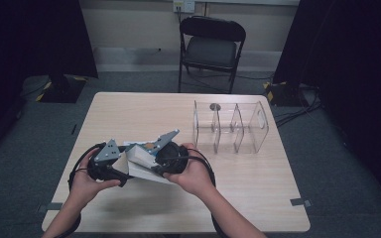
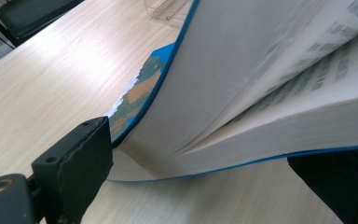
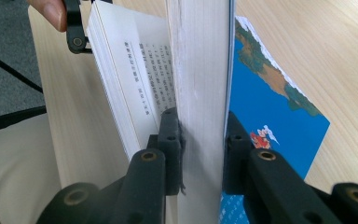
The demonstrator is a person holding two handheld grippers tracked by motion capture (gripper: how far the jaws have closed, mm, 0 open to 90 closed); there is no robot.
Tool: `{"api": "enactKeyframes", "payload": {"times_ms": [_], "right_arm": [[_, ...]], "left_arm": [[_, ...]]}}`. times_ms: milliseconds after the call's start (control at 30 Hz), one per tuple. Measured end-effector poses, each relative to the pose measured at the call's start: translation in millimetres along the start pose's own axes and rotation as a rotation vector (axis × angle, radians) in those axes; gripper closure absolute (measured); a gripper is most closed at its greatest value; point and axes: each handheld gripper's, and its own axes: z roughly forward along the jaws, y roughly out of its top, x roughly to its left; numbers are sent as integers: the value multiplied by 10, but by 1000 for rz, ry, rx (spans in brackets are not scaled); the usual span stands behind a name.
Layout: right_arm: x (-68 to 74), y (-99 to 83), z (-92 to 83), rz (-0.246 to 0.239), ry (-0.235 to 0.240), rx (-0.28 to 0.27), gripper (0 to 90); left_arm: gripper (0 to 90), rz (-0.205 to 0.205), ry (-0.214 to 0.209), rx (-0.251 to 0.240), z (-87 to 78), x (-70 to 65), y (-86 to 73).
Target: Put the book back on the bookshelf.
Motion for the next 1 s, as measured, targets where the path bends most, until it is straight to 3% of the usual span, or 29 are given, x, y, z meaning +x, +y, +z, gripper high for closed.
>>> {"api": "enactKeyframes", "payload": {"times_ms": [67, 167, 267, 600, 933, 1000], "right_arm": [[-6, 10, -4, -4, 5, 1, 748], [-13, 24, -26, -8, 9, 3, 748], [-26, 24, -51, -7, 20, -1, 748], [-10, 59, -110, 4, 41, -8, 747], [2, 67, -98, -14, 46, -10, 747], [12, 71, -94, -22, 50, -9, 746]], "left_arm": [[53, -19, -1, -12, 17, -9, 11], [42, -2, -9, -1, -1, 11, 22], [44, -14, -20, -18, -5, -9, 28], [52, 28, -54, -13, 36, -66, 73], [177, 70, -95, -18, 1, -72, 72], [229, 105, -106, -23, -11, -92, 82]]}}
